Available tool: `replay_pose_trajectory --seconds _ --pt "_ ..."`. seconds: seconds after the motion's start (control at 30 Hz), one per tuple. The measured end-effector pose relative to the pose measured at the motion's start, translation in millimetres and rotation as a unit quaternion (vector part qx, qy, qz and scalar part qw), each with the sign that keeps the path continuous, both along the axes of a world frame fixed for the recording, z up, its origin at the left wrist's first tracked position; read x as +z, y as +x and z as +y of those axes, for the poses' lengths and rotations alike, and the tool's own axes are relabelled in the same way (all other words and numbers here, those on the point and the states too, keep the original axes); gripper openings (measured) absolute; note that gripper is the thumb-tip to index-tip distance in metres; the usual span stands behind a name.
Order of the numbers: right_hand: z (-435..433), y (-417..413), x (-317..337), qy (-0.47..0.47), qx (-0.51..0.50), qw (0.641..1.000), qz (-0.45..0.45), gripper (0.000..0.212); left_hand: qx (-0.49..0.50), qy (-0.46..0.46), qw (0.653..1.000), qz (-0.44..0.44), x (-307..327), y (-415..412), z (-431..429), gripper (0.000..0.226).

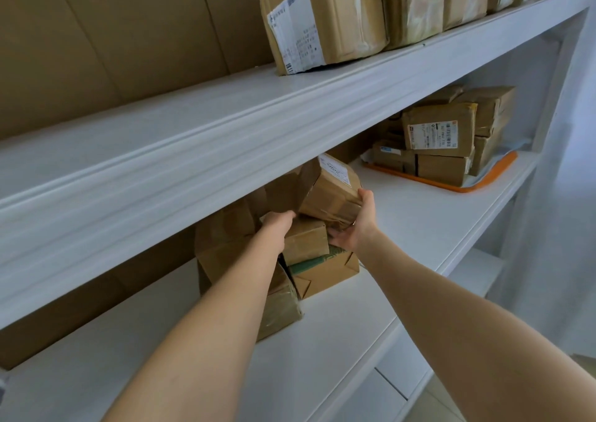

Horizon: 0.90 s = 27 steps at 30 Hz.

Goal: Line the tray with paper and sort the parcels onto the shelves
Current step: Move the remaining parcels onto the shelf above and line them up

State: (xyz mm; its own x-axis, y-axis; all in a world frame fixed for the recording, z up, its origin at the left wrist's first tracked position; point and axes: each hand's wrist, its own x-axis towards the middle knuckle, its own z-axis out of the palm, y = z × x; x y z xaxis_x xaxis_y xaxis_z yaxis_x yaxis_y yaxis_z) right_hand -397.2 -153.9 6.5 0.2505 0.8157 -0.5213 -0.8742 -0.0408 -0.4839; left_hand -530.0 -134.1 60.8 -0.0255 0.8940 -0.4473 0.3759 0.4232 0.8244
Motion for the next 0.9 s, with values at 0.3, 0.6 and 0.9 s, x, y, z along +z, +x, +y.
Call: replay_pose_trajectory --seconds 0.3,0.6,0.9 --pt "-23 32 7 0.047 0.032 0.998 -0.03 0.061 -0.013 0.017 0.997 -0.08 -1 18 1 0.055" --pt "-90 90 26 0.051 -0.015 0.998 -0.031 0.06 -0.073 -0.009 0.988 -0.137 4 56 -45 0.054" --pt "-184 170 31 0.063 -0.05 0.997 -0.016 0.065 -0.155 -0.014 0.981 -0.112 2 133 -118 0.046"
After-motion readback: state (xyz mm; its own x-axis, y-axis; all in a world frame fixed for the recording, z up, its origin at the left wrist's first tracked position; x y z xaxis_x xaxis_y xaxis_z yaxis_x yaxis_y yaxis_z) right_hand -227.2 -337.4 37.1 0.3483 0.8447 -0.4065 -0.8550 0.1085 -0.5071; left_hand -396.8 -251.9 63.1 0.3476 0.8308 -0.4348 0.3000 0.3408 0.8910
